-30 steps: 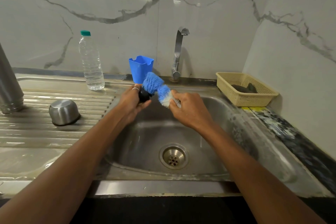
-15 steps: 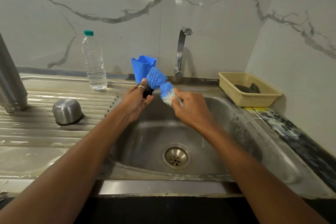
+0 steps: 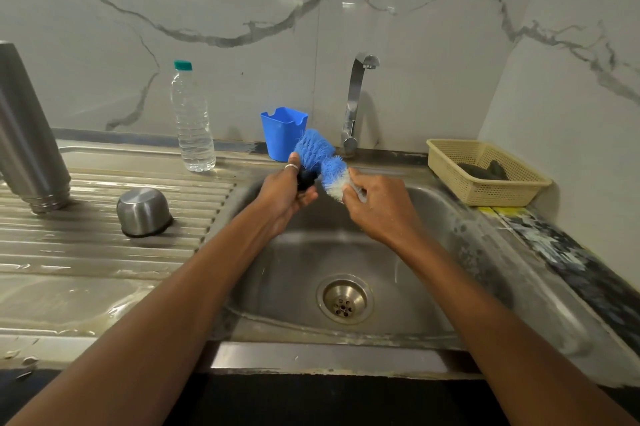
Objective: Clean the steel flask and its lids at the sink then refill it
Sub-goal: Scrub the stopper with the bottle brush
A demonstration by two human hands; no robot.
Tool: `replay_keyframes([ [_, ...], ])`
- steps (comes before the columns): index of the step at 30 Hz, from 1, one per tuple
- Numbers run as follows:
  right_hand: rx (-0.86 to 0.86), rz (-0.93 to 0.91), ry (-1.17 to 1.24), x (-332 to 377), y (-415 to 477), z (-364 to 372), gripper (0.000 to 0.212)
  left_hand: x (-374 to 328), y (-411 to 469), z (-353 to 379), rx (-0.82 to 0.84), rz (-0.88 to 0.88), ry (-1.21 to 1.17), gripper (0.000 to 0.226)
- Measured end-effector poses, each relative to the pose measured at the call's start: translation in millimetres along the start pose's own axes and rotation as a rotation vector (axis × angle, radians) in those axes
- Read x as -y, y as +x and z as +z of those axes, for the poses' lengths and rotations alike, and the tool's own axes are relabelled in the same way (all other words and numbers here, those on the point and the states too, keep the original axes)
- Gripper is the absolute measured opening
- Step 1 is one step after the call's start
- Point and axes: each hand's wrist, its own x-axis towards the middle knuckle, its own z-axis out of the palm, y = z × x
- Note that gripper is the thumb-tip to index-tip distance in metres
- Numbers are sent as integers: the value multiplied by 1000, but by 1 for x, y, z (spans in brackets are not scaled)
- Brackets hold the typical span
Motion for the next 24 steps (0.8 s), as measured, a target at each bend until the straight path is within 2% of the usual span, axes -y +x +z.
replay_keyframes([
  [5, 32, -8, -7, -2, -3, -3, 34, -8, 6, -15, -114, -5, 19, 42],
  [9, -14, -6, -18, 1, 2, 2, 34, -4, -7, 2, -19, -10, 108, 39],
  [15, 27, -21, -34, -3, -3, -5, 28, -8, 6, -12, -128, -30, 48, 45],
  [20, -13, -7, -53, 3, 3, 5, 35, -2, -7, 4, -5, -34, 82, 43],
  [24, 13, -26, -36, 1, 0, -1, 37, -5, -2, -1, -50, -22, 81, 40],
])
